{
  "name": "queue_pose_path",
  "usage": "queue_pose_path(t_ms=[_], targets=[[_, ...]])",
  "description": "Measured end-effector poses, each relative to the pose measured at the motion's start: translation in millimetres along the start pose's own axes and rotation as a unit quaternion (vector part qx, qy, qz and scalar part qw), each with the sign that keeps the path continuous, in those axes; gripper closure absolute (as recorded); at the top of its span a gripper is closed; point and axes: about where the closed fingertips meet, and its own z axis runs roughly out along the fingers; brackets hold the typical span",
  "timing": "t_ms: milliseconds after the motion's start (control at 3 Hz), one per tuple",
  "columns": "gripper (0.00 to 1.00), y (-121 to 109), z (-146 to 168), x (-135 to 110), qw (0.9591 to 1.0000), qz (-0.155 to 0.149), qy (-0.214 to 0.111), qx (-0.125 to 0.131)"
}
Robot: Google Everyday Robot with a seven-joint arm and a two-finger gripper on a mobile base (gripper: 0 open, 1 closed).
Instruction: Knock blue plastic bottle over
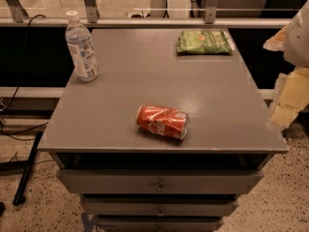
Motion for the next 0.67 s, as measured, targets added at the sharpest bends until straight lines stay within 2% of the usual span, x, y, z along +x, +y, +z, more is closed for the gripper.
queue_pose_path(t_ms=[333,667], targets=[[0.00,-0.3,2.3,-3.4,1.0000,-0.001,-0.005,0.000],[0.00,-2.5,25.0,-37.6,0.9987,-0.009,-0.051,-0.007]])
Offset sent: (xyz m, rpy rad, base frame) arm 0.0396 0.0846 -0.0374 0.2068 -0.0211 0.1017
